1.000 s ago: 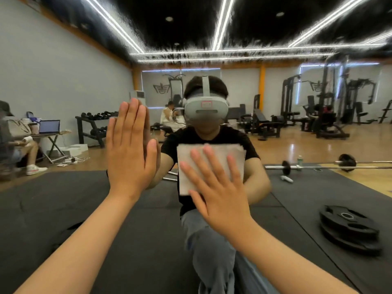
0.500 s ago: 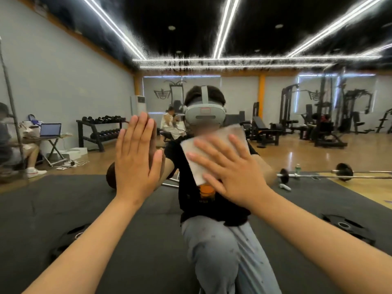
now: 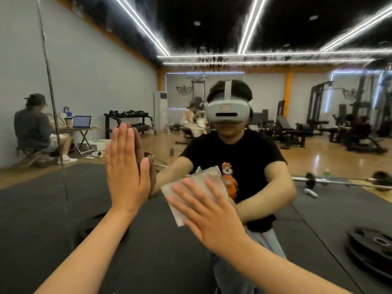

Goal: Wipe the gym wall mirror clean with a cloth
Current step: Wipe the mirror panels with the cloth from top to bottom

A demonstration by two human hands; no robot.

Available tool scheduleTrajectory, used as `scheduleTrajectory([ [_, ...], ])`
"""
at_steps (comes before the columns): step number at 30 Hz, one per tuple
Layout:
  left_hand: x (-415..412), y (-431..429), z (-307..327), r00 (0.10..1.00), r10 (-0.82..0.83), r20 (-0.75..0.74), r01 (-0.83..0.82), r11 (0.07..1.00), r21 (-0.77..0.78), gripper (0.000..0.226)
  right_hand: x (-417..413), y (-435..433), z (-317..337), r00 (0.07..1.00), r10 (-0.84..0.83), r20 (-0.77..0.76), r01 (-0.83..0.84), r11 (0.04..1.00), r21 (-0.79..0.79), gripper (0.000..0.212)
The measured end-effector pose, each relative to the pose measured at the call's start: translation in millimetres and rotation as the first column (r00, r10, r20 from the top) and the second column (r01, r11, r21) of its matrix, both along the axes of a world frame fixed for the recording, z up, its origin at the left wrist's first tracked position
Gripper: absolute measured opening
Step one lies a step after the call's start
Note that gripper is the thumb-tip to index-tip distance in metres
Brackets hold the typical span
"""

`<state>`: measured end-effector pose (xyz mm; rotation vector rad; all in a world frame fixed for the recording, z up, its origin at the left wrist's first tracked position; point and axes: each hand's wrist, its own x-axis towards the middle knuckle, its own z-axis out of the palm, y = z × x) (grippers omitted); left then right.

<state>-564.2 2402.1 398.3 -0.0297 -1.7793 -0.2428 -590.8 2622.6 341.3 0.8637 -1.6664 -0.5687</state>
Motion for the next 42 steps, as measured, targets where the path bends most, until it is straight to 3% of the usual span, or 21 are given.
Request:
scheduleTrajectory([
  [5, 0.5, -0.3, 1.1, 1.000, 0.006, 0.000, -0.006, 1.000, -0.019, 0.066, -4.8, 14.7, 14.1, 0.997, 0.079, -0.012, -0.078, 0.992, 0.095, 0.060],
  [8, 1.8, 1.6, 0.9, 1.000, 0.027, 0.008, -0.027, 0.999, -0.020, 0.067, -8.9, 18.9, 79.1, 0.987, 0.157, -0.034, -0.158, 0.987, -0.042, 0.056],
  [12, 4.0, 3.4, 2.5, 0.998, 0.051, 0.021, -0.051, 0.999, -0.019, 0.067, -8.1, 7.2, 179.3, 0.993, 0.095, -0.076, -0.110, 0.971, -0.211, 0.056],
  [16, 4.8, 5.1, 2.4, 0.997, 0.064, 0.039, -0.064, 0.998, -0.008, 0.068, 1.2, -32.2, 210.2, 0.997, 0.071, -0.025, -0.075, 0.903, -0.424, 0.057],
  [19, 8.6, 6.5, 4.5, 0.999, -0.029, 0.032, 0.028, 0.999, 0.023, 0.065, 5.5, -53.2, 187.9, 0.994, 0.108, 0.025, -0.084, 0.883, -0.463, 0.058],
  [22, 25.5, 5.3, -1.8, 0.988, -0.153, 0.011, 0.152, 0.987, 0.046, 0.062, 5.6, -61.9, 135.8, 0.989, 0.136, 0.052, -0.112, 0.941, -0.319, 0.058],
  [29, 47.4, 19.3, -73.1, 0.982, -0.042, 0.183, 0.071, 0.986, -0.153, 0.062, 11.9, -47.4, -1.4, 0.993, 0.026, 0.116, -0.012, 0.993, -0.119, 0.068],
  [35, 33.2, 61.2, -112.4, 0.985, -0.020, 0.173, 0.078, 0.940, -0.331, 0.063, 2.7, 35.7, -46.5, 0.996, 0.029, 0.089, -0.024, 0.998, -0.054, 0.060],
  [42, 5.7, 91.9, -130.3, 0.988, -0.002, 0.157, 0.069, 0.903, -0.425, 0.070, -9.6, 185.0, -52.9, 1.000, 0.006, 0.030, 0.001, 0.976, -0.219, 0.057],
])
